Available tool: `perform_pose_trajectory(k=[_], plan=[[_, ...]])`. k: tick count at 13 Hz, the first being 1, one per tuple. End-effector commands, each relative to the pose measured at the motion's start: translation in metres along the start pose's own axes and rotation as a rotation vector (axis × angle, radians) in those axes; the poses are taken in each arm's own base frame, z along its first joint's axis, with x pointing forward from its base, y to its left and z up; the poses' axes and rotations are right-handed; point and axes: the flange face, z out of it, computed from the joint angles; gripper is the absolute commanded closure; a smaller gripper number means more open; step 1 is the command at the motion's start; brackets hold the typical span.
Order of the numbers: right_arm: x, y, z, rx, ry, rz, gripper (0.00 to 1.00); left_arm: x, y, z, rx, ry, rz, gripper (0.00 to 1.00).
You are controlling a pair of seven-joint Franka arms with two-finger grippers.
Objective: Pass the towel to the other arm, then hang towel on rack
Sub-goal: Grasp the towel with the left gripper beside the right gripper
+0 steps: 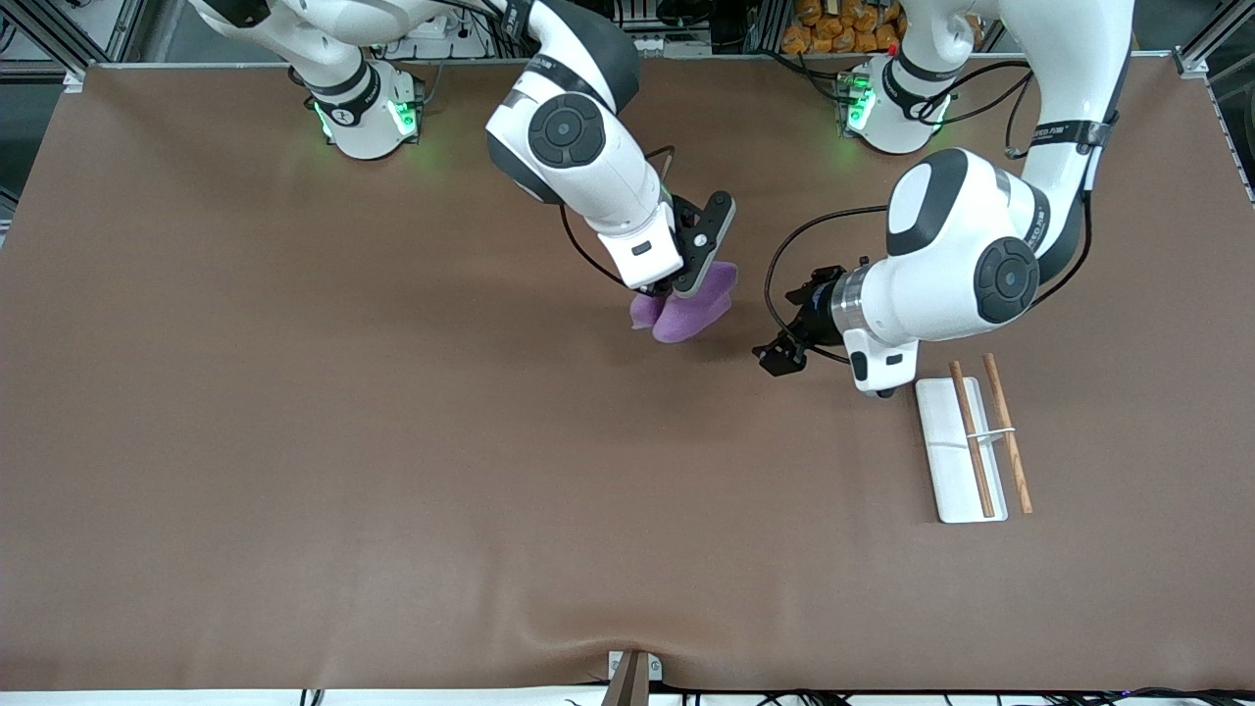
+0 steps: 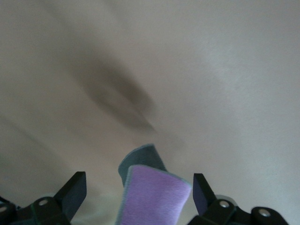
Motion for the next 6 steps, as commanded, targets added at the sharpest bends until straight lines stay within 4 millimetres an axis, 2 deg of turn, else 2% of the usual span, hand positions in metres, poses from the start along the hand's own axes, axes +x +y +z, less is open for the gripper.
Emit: perform_pose_trajectory(k=[1, 6], plan=[[0.0, 0.018, -0.01, 0.011, 0.022, 0.042, 1.0, -0.005, -0.014, 0.016, -0.028, -0.024, -0.029, 0.0], [-0.009, 0.049, -0.019, 0.001, 0.025, 0.083, 1.0, -0.02, -0.007, 0.047, -0.164, -0.083, -0.079, 0.0]])
